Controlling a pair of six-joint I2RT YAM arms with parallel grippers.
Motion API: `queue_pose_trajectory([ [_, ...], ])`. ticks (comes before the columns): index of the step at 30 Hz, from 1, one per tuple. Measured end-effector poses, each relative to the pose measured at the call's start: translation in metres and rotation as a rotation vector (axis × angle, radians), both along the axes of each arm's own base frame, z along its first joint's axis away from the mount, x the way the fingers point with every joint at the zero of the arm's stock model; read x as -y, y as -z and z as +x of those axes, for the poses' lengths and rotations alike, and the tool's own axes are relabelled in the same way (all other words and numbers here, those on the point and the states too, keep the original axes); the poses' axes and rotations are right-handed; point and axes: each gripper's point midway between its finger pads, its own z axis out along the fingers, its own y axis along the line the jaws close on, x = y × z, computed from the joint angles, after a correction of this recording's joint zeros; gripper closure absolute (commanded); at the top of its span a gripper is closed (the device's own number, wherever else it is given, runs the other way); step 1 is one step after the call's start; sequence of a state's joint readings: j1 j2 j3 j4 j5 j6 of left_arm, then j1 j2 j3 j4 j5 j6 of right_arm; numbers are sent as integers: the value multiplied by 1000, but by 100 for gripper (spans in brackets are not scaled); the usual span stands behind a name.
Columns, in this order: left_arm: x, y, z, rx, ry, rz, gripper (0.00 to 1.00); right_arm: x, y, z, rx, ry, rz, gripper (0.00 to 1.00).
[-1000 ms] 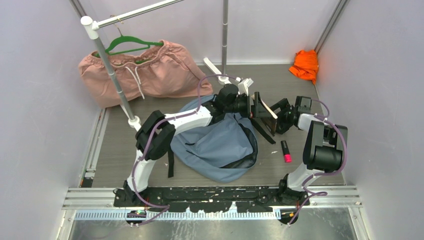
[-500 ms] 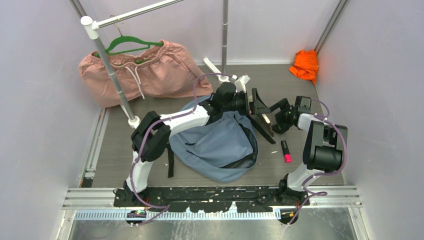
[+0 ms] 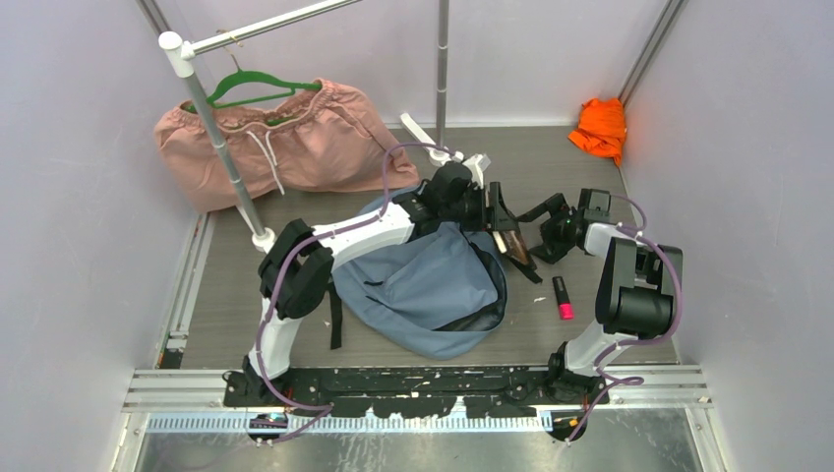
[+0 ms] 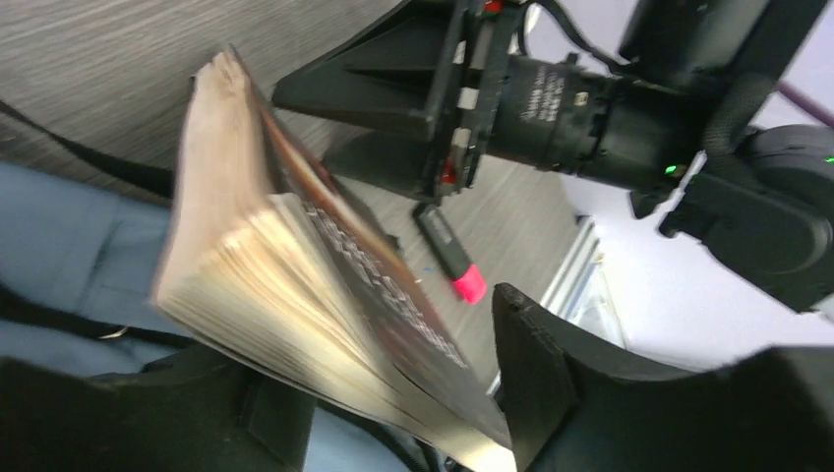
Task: Pack the student bag
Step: Pick up the book from the center of the board.
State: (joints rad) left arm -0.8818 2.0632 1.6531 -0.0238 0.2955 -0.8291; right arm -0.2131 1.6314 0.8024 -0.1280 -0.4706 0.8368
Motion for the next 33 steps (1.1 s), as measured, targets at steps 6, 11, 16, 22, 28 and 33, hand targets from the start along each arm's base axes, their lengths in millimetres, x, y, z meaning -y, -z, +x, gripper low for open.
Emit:
queue_pose_trajectory([
  [6, -10, 12, 1, -15, -23, 73, 89, 1, 0, 1, -1, 8, -6, 2],
  [11, -24, 24, 7, -38, -54, 139, 100, 6, -4, 0, 3, 23, -25, 2],
  [16, -36, 13, 9, 0, -6, 154, 100, 3, -27, -2, 27, 9, -24, 0],
  [22, -81, -56, -1, 29, 86, 50, 100, -12, -106, 1, 242, -51, -3, 0],
  [28, -147, -163, -13, 168, 102, -115, 100, -37, -187, -25, 510, -152, 58, 0],
  [33, -173, -214, -55, 240, 188, -204, 100, -65, -218, -56, 708, -220, 235, 0],
])
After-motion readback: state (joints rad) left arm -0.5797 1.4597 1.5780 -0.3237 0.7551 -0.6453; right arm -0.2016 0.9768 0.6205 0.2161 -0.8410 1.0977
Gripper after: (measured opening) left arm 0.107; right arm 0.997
